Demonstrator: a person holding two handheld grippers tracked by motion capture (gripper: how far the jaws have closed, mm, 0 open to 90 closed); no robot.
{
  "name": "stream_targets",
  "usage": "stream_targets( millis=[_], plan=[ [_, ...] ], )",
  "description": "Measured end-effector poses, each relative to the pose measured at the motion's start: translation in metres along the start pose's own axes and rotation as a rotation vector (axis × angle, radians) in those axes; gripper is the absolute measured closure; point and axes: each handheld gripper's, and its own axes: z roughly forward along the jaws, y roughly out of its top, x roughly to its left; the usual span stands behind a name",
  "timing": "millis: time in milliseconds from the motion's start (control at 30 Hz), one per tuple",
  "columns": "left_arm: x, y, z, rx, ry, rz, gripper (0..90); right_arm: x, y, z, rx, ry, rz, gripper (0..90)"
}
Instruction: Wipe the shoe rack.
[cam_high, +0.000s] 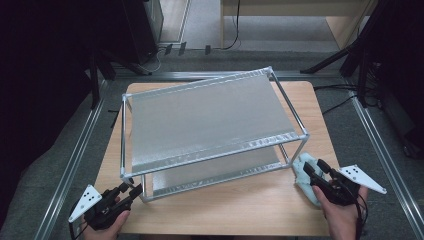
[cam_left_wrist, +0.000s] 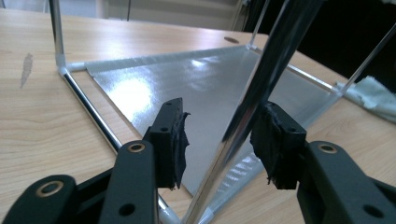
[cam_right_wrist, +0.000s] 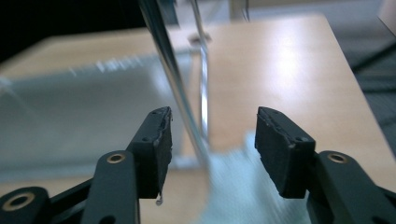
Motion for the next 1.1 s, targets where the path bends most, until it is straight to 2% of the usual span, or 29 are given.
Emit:
stream_targets(
  millis=[67, 100, 167, 233, 267, 333, 400, 500, 567, 633, 700, 733, 833, 900, 933, 1067, 1100],
  plan=[
    [-0.001, 0.0, 0.001, 0.006, 0.001, 0.003, 54.5, -0.004, -0.009, 0.001, 0.082, -0.065, -0.028, 41.7],
    [-0.002, 0.0, 0.002, 0.011, 0.002, 0.003, 55.0, -0.006, -0.013, 0.003, 0.123, -0.089, -0.024, 40.1],
    [-0.004, -0.001, 0.004, 0.016, -0.001, 0.011, 56.9, -0.01, -0.02, 0.009, 0.207, -0.101, 0.012, 34.8],
    [-0.006, -0.001, 0.005, 0.023, 0.006, 0.029, 60.3, -0.012, -0.025, 0.016, 0.249, -0.106, 0.02, 34.8],
    [-0.007, -0.001, 0.005, 0.029, 0.014, 0.035, 62.6, -0.012, -0.029, 0.02, 0.281, -0.127, 0.0, 34.4],
    [-0.006, -0.002, 0.006, 0.037, 0.025, 0.03, 62.9, -0.013, -0.034, 0.027, 0.313, -0.183, -0.022, 35.7],
    [-0.005, -0.002, 0.006, 0.032, 0.03, 0.013, 63.5, -0.016, -0.038, 0.032, 0.325, -0.204, -0.027, 35.8],
    [-0.004, -0.002, 0.006, 0.03, 0.028, 0.009, 64.7, -0.016, -0.038, 0.035, 0.313, -0.227, -0.028, 37.9],
    [-0.004, -0.002, 0.007, 0.031, 0.022, 0.012, 67.7, -0.013, -0.038, 0.035, 0.315, -0.246, -0.051, 46.8],
    [-0.005, -0.002, 0.007, 0.031, 0.012, 0.017, 71.4, -0.011, -0.038, 0.035, 0.315, -0.23, -0.046, 60.2],
    [-0.005, -0.002, 0.008, 0.036, 0.01, 0.021, 74.8, -0.01, -0.036, 0.035, 0.329, -0.189, -0.038, 77.3],
    [-0.005, -0.002, 0.008, 0.036, 0.008, 0.017, 75.1, -0.009, -0.036, 0.036, 0.331, -0.169, -0.028, 82.7],
    [-0.004, -0.002, 0.008, 0.044, 0.002, 0.012, 75.5, -0.005, -0.033, 0.041, 0.308, -0.158, -0.037, 84.3],
    [-0.005, -0.002, 0.008, 0.048, 0.011, 0.02, 75.9, 0.001, -0.018, 0.037, 0.223, -0.101, -0.001, 84.3],
    [-0.006, -0.002, 0.008, 0.048, 0.013, 0.026, 76.2, 0.007, -0.004, 0.031, 0.168, -0.071, -0.013, 84.2],
    [-0.005, -0.002, 0.008, 0.047, 0.023, 0.032, 76.6, 0.024, 0.046, 0.009, 0.032, -0.003, -0.081, 84.0],
    [-0.005, -0.002, 0.008, 0.047, 0.023, 0.032, 76.6, 0.024, 0.046, 0.009, 0.032, -0.003, -0.081, 84.0]
  ],
)
